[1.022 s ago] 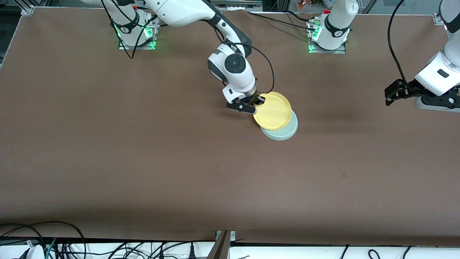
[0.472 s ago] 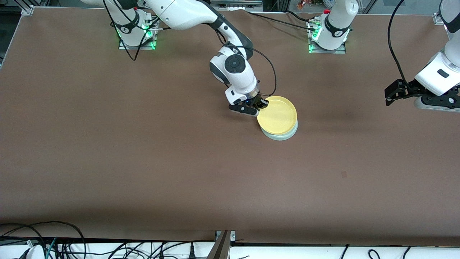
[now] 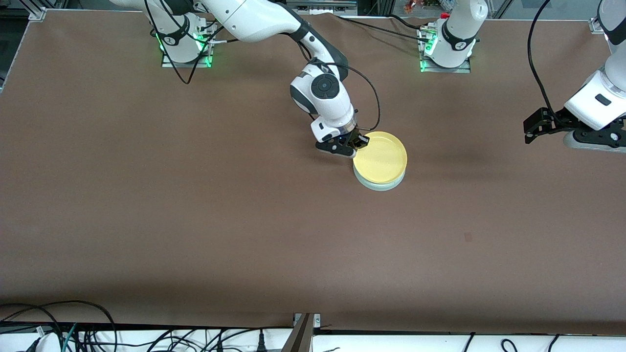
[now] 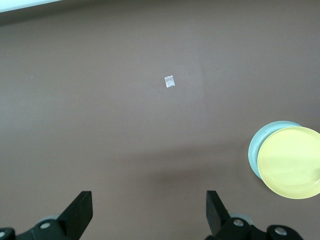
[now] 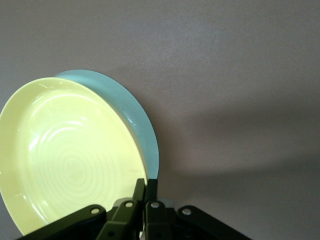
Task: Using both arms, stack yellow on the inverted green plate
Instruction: 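Lower the yellow plate onto the inverted green plate with the right gripper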
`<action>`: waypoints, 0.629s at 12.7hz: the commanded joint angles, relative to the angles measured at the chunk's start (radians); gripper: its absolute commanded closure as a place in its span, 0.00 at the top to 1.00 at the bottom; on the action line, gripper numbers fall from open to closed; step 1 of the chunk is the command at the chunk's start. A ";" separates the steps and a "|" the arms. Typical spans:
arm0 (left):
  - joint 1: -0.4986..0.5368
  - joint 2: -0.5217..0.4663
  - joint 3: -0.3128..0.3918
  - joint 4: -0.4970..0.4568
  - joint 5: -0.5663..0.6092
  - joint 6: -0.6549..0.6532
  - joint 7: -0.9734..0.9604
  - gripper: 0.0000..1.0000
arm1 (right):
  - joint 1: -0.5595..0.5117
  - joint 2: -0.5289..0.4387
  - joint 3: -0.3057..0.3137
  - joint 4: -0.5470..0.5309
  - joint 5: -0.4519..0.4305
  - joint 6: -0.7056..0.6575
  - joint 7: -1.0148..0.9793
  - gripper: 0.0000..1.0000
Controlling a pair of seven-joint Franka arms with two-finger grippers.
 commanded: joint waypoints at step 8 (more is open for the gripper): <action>0.000 -0.006 -0.003 0.004 0.022 0.000 0.012 1.00 | -0.009 -0.071 -0.107 0.120 -0.018 -0.178 0.009 1.00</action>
